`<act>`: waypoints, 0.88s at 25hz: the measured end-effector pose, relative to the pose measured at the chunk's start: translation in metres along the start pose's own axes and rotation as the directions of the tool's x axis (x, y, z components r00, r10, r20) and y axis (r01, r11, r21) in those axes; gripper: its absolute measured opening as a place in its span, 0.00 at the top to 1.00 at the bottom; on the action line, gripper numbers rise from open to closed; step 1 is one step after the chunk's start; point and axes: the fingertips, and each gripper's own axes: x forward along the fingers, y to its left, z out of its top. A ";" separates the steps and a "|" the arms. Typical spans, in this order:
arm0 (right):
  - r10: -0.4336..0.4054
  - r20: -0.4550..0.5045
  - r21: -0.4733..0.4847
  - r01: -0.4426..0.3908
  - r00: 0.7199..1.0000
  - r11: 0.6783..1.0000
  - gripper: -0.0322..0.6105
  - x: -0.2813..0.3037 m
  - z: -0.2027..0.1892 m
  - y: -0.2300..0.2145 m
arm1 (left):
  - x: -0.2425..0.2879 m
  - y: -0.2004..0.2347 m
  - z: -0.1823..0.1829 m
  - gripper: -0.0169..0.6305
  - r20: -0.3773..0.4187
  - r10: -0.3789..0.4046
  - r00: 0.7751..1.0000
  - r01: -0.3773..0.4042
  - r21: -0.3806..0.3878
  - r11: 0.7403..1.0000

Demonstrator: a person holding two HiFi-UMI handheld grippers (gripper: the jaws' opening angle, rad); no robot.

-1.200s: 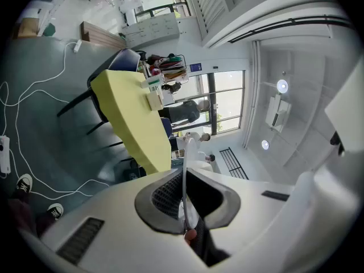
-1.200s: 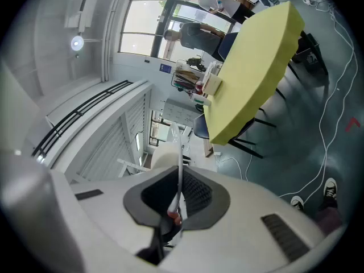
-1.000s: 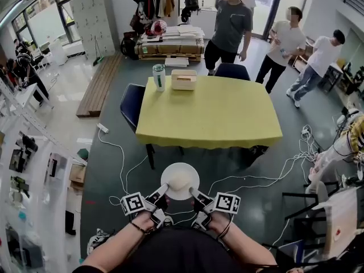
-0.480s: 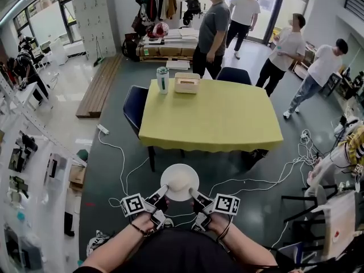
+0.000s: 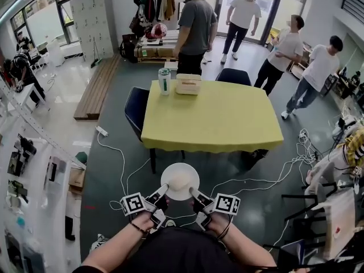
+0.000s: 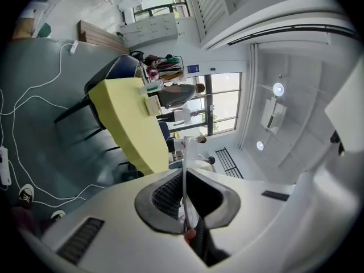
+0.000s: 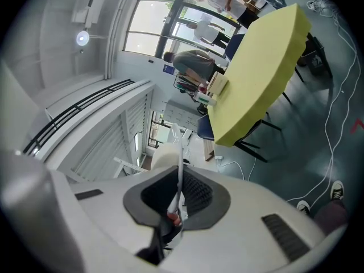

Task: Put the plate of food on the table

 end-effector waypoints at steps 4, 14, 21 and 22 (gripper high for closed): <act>-0.007 0.009 -0.006 0.008 1.000 1.000 0.91 0.008 -0.002 0.003 | -0.004 0.002 0.008 0.95 -0.007 -0.008 1.000 0.008 -0.004 1.000; -0.017 0.000 -0.021 0.017 1.000 1.000 0.91 0.034 0.014 0.000 | 0.010 0.007 0.031 0.95 0.017 -0.051 0.999 0.052 -0.056 0.997; -0.004 -0.017 -0.024 0.004 1.000 1.000 0.91 0.067 0.058 -0.011 | 0.045 0.022 0.069 0.95 0.031 -0.008 0.999 0.008 -0.018 1.000; -0.002 -0.021 -0.023 0.002 1.000 1.000 0.91 0.073 0.065 -0.014 | 0.052 0.024 0.075 0.95 0.035 -0.006 0.999 0.007 -0.018 1.000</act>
